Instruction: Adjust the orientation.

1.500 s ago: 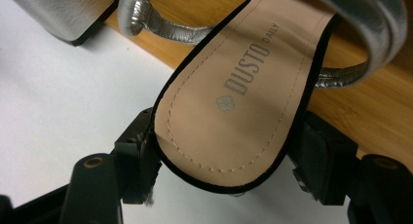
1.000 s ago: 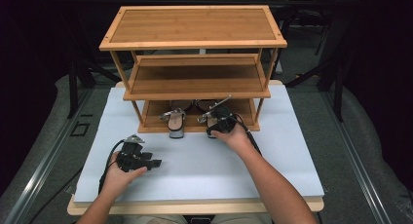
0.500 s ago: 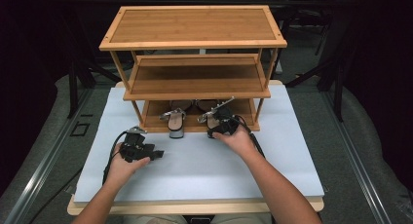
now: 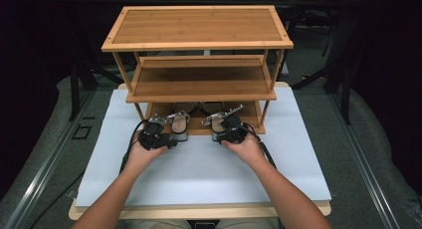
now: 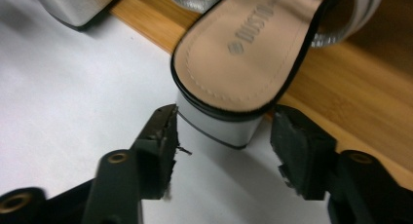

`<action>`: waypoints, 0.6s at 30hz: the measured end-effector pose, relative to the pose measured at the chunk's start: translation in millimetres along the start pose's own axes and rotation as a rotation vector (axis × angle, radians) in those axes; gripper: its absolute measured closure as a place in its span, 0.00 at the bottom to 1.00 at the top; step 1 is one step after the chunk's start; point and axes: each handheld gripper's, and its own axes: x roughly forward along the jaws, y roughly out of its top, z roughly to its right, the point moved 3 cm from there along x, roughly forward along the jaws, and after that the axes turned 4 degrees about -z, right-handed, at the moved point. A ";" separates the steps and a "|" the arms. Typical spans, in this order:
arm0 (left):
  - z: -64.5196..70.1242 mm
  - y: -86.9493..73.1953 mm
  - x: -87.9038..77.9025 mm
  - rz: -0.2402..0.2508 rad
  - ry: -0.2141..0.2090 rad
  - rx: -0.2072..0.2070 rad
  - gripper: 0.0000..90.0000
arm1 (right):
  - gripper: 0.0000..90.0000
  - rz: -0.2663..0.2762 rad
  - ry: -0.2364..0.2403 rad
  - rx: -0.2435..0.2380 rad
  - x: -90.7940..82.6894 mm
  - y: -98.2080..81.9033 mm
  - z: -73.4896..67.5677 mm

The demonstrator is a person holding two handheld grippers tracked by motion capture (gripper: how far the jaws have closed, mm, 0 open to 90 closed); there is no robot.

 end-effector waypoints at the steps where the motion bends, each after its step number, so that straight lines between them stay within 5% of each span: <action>1: -1.1 2.7 2.6 0.005 0.006 0.004 0.62 | 0.55 0.001 -0.005 -0.010 1.3 -0.9 0.4; 7: -5.1 9.3 9.3 0.000 0.027 0.005 0.65 | 0.56 0.000 0.002 -0.007 2.9 1.0 -1.1; 18: 6.5 18.8 16.8 -0.008 -0.009 0.019 0.65 | 0.56 0.014 0.015 0.002 6.2 6.5 -5.7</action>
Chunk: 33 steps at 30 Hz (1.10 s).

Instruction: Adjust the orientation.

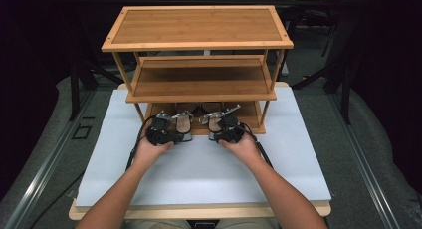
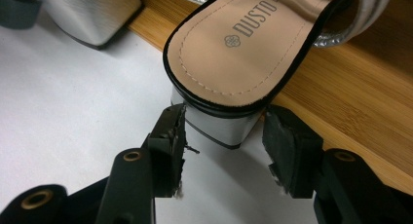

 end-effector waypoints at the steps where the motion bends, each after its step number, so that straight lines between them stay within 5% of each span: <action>1: 2.1 1.5 1.2 0.001 -0.001 -0.001 0.65 | 0.56 -0.003 -0.003 0.004 0.2 0.4 -1.0; 8: 8.1 6.3 4.9 -0.007 -0.005 0.008 0.65 | 0.56 0.002 -0.002 0.012 1.3 1.8 -4.1; 12: 10.5 7.9 7.1 -0.001 -0.012 0.003 0.66 | 0.57 0.030 0.049 0.013 2.3 5.1 -10.7; 17: 10.0 8.3 7.1 -0.006 -0.016 0.005 0.66 | 0.57 0.032 0.022 0.001 5.8 10.3 -19.7; 33: 8.5 8.3 6.7 -0.002 -0.027 -0.005 0.66 | 0.56 0.026 0.048 0.018 6.8 10.9 -17.5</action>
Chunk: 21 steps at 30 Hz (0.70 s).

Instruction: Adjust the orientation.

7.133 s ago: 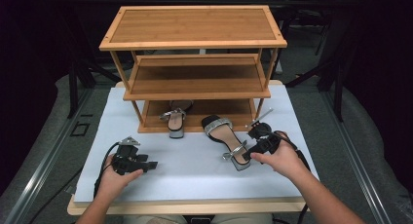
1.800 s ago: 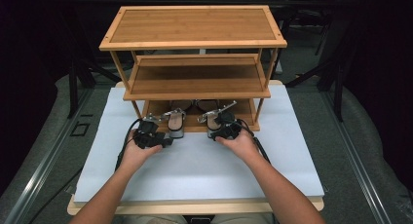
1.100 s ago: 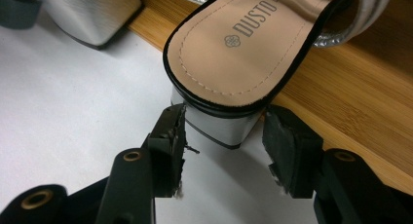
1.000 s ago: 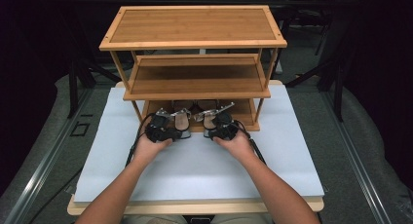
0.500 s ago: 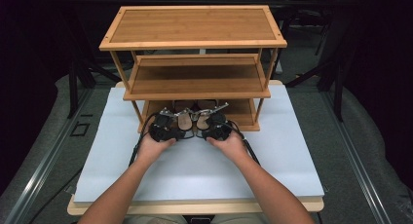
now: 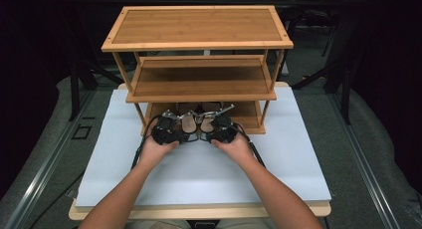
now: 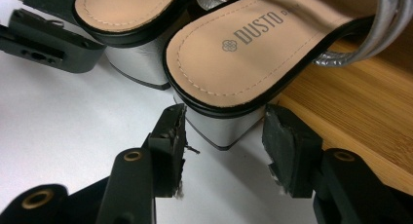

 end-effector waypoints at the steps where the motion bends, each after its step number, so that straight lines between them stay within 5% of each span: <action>1: -0.1 0.0 0.0 0.002 -0.004 0.001 0.66 | 0.56 0.001 0.004 0.001 0.5 0.0 0.6; 4: -0.4 -0.2 -0.6 0.001 -0.003 -0.001 0.67 | 0.55 -0.030 0.010 0.002 -0.1 -0.7 2.4; 21: -6.2 -7.9 -18.6 0.013 0.007 -0.012 0.67 | 0.55 -0.005 -0.018 -0.003 -21.0 -7.4 9.6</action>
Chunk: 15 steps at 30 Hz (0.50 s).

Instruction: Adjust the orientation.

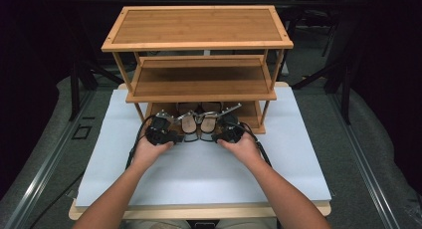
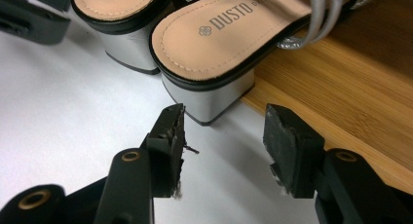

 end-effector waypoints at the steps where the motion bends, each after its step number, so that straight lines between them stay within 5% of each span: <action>1: -1.1 -0.9 -1.8 0.000 0.003 0.000 0.67 | 0.55 0.000 -0.002 0.000 -1.5 -0.7 0.2; 15: -10.5 -25.7 -34.5 0.016 0.020 0.000 0.67 | 0.55 -0.008 -0.044 -0.033 -26.7 -21.3 5.5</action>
